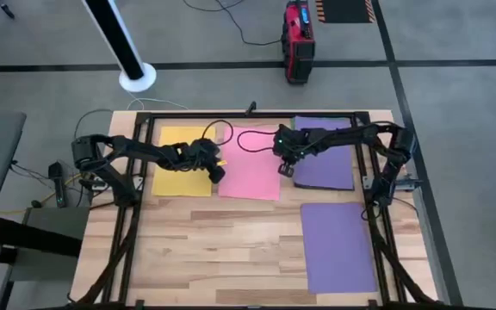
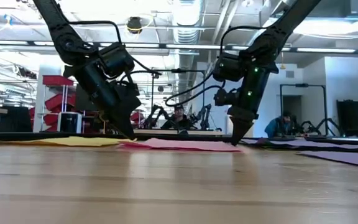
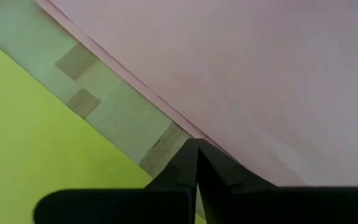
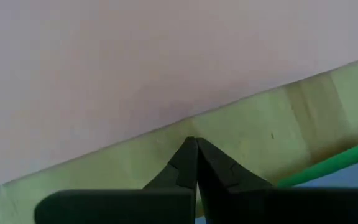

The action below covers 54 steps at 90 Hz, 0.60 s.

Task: Organize paper
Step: Stack the top violet colored paper on top of the bottom violet colored paper

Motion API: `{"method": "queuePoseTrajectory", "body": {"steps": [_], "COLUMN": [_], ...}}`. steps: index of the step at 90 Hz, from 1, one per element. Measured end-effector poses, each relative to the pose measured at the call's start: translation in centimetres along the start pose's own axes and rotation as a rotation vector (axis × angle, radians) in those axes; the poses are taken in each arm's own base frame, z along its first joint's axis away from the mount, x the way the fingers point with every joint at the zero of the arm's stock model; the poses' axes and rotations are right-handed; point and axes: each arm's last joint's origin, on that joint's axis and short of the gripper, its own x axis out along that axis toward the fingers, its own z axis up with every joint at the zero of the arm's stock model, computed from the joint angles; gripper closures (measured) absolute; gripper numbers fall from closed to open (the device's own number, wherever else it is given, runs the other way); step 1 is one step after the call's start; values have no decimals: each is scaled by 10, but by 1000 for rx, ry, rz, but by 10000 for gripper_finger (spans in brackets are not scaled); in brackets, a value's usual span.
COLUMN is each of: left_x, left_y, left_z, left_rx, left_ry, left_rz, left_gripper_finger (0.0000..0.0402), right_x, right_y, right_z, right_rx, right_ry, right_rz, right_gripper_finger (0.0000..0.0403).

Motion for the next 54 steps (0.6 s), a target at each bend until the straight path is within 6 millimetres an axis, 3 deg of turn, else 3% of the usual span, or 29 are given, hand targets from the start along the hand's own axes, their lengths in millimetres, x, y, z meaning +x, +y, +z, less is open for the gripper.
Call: {"method": "queuePoseTrajectory", "body": {"steps": [54], "left_x": [-1], "left_y": [-1], "left_z": [1], "left_rx": [-3], "left_ry": [-10], "left_rz": [-18], "left_gripper_finger": [401], "right_x": [3], "right_y": [3], "right_z": [0], "right_rx": [-19], "right_ry": [6], "right_rz": [16], "right_gripper_finger": [403]}}
